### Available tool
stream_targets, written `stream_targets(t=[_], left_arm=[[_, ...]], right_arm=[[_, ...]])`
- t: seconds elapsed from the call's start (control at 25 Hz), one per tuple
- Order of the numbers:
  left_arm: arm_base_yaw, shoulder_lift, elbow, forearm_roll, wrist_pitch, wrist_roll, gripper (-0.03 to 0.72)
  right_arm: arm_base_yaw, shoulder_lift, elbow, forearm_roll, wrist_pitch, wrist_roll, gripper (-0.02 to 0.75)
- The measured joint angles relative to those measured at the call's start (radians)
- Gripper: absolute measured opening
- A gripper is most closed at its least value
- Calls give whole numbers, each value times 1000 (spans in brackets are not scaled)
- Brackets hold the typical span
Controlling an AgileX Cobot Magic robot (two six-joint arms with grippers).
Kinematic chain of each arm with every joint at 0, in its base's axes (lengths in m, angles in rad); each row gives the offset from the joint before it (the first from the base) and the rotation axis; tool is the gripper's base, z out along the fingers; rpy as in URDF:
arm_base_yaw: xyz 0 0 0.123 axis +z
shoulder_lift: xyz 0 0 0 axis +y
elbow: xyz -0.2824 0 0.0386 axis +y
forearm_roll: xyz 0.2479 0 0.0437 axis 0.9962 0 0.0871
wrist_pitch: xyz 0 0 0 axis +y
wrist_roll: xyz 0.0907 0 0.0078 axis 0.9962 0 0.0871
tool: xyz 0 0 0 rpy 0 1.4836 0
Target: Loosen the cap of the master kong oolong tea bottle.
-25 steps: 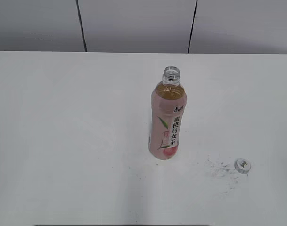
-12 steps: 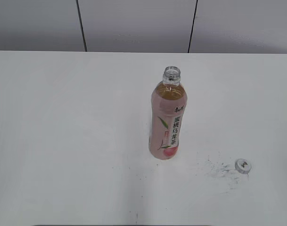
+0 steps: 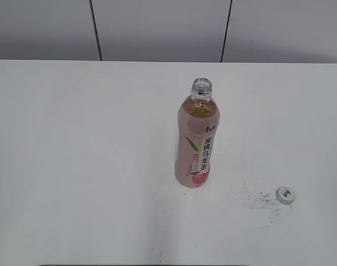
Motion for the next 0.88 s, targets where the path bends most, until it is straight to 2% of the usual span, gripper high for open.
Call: stream_targets(t=[0.4, 0.64, 0.88], left_arm=[[0, 0, 0, 0, 0, 0, 241], [0, 0, 0, 0, 0, 0, 241], [0, 0, 0, 0, 0, 0, 241]], right_arm=[[0, 0, 0, 3, 0, -5, 519], [0, 0, 0, 87, 0, -114, 519], [0, 0, 0, 91, 0, -88, 519]])
